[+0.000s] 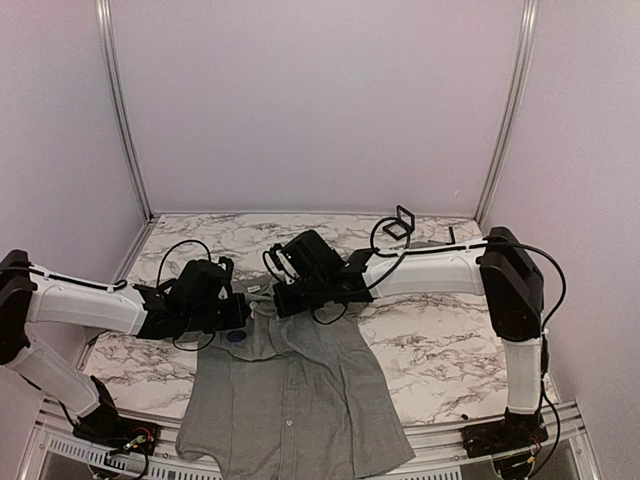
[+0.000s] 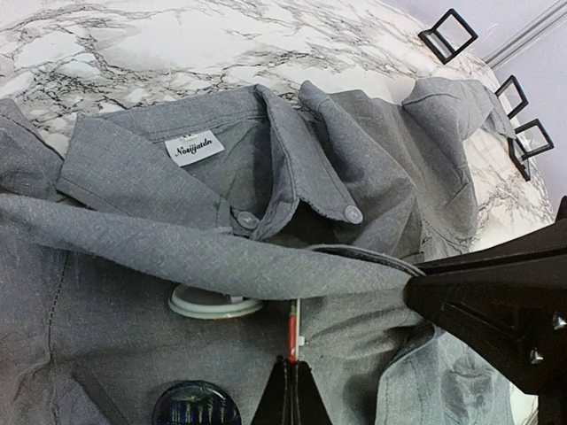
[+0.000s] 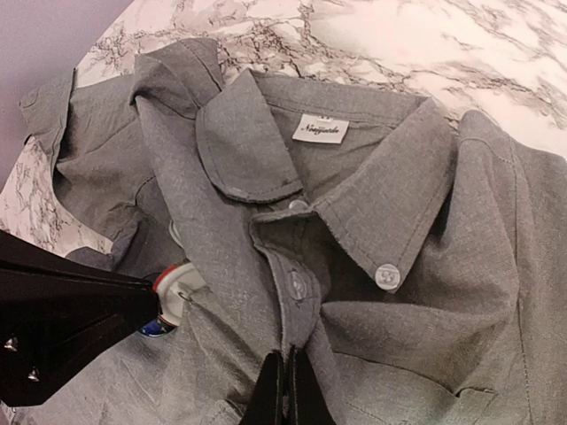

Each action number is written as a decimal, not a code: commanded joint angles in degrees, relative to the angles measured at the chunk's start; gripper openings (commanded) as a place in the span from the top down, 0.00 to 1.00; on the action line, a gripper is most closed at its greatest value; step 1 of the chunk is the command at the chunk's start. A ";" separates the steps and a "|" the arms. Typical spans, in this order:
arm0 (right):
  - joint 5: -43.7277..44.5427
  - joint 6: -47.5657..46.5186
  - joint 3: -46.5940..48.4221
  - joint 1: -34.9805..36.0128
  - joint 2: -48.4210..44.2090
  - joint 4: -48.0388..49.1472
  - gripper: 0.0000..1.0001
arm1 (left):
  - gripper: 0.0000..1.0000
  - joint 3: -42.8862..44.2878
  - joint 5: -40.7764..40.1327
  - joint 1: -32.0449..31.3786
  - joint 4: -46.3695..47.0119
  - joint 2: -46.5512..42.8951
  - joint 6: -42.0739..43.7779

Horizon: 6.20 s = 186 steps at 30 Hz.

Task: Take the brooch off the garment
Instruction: Pick up the brooch from the crumpled clothing, then pick up the crumpled clothing from the center of the board, then pick up the brooch from the crumpled clothing.

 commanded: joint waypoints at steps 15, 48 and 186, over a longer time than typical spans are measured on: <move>5.06 -1.39 -4.37 -1.83 -3.30 -1.09 1.00 | 1.00 -0.56 6.04 2.08 2.98 -2.51 3.24; 11.34 -7.32 -7.66 4.87 -5.74 3.43 0.23 | 1.00 9.08 21.00 9.95 -6.84 4.43 1.07; -2.42 -16.64 -22.25 -0.88 -20.17 16.08 0.38 | 1.00 14.66 49.95 11.20 -8.31 14.44 6.01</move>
